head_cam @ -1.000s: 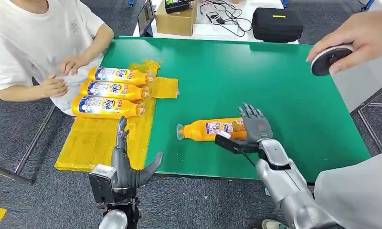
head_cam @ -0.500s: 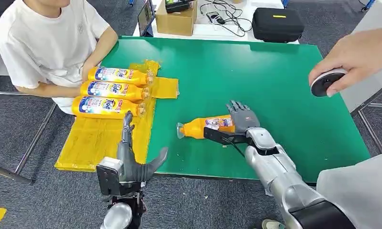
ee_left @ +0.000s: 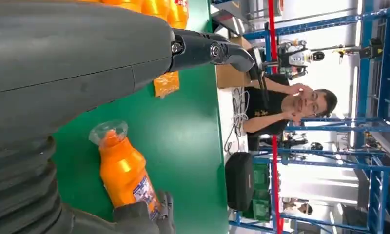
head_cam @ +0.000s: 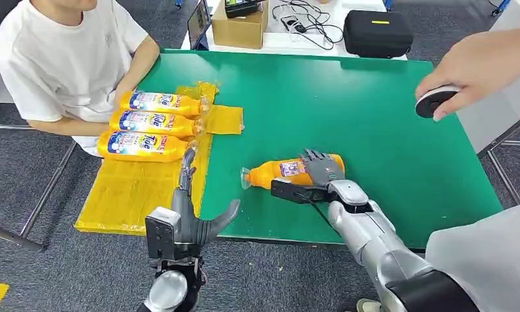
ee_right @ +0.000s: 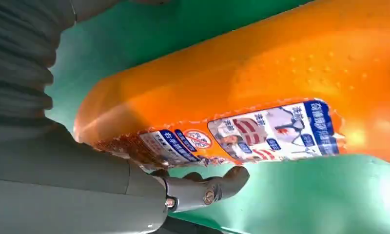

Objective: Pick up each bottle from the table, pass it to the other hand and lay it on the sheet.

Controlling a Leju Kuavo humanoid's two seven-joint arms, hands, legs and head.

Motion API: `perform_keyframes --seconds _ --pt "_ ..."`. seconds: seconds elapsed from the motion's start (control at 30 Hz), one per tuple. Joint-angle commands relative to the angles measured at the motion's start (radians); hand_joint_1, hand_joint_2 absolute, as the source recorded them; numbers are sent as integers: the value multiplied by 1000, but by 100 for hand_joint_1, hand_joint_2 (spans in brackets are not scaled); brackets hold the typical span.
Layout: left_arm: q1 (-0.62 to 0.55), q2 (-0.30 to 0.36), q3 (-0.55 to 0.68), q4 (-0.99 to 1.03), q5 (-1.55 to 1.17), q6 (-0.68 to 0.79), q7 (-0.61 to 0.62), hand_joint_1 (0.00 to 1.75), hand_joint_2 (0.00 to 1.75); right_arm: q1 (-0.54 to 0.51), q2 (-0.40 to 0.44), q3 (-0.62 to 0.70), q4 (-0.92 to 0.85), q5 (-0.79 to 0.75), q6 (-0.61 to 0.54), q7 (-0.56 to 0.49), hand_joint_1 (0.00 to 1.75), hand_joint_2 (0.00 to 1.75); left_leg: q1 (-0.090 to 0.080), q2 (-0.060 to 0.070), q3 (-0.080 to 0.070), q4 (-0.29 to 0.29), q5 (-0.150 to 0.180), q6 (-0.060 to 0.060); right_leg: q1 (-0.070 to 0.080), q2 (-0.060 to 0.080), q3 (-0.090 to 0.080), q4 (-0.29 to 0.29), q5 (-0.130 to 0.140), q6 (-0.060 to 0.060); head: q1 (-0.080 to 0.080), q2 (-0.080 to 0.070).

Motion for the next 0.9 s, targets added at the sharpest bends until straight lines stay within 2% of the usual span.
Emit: perform_keyframes --seconds 0.03,0.07,0.1,0.17,0.27,0.4,0.5,0.53,0.57,0.67,0.7,0.73,0.77,0.8,0.87,0.9 --pt "-70 22 -36 95 6 -11 9 0 175 -88 -7 95 135 34 135 100 166 175 0 -1 10 -1 -3 -1 1 -2 10 0 -4 -2 0 0" --pt "-72 22 -36 98 5 -11 10 0 175 -91 -8 102 137 39 141 108 175 175 0 -2 7 -1 -2 -1 1 -2 8 -1 -3 -2 0 0" --pt "-76 22 -34 100 5 -11 11 0 175 -93 -7 114 138 52 146 119 175 175 0 -2 11 -1 -4 -1 1 -4 12 0 -5 -2 0 0" --pt "-79 22 -29 106 5 -12 15 0 175 -92 -6 128 137 66 145 135 175 175 0 -2 7 -1 -1 -1 1 -2 8 -1 -2 -1 0 0" --pt "-78 21 -24 111 5 -15 18 0 175 -91 -12 162 141 101 146 154 175 175 0 -1 11 -1 -3 -1 0 -1 11 0 -4 -2 0 0" --pt "-79 19 -18 126 7 -18 18 0 175 -82 -33 224 150 155 178 123 175 175 0 -3 10 -1 -2 -1 0 -4 11 -1 -3 -2 0 0" --pt "-81 18 -14 137 9 -20 16 0 175 -64 -39 220 154 150 180 116 175 175 1 -2 15 -1 -4 -1 1 -3 15 -1 -5 -3 0 0" --pt "-82 17 -14 141 11 -21 13 0 175 -57 -40 208 153 137 180 101 175 175 0 -2 9 -2 -1 0 0 -2 9 -2 -2 -1 0 0" --pt "-82 17 -14 141 12 -22 11 0 175 -52 -40 201 152 128 173 86 175 175 1 -2 14 -2 -3 -1 1 -3 15 -2 -4 -2 0 0" --pt "-80 18 -14 139 13 -22 9 0 175 -44 -38 170 144 93 165 60 175 175 1 -3 15 -2 -3 -1 1 -4 15 -2 -4 -2 0 0" --pt "-78 21 -16 133 14 -18 3 0 175 -24 -35 68 124 -22 142 -28 175 175 0 -3 14 -2 -2 -1 1 -4 14 -2 -3 -2 0 0" --pt "-76 23 -16 129 14 -18 2 0 175 -18 -35 53 118 -39 132 -44 175 175 1 -2 11 -2 -1 -1 1 -3 11 -2 -2 -1 0 0" --pt "-66 25 -8 113 16 -1 -5 0 175 8 -29 -29 83 -135 65 -133 175 175 1 -3 16 -2 -4 -1 2 -4 17 -3 -4 -2 0 0" --pt "-60 30 -5 102 17 0 -5 0 175 15 -23 -43 73 -155 48 -147 175 175 1 -3 14 -2 -2 -1 1 -4 15 -3 -3 -2 0 0" --pt "-27 16 36 68 27 44 -2 0 175 75 17 -142 -41 -298 -103 -267 175 175 1 0 14 -2 -3 -1 1 -1 14 -3 -2 -2 0 0" --pt "25 -13 76 27 58 79 11 0 175 164 49 -196 -203 -401 -246 -380 175 175 1 2 17 -2 -5 -1 1 0 17 -2 -4 -3 0 0"
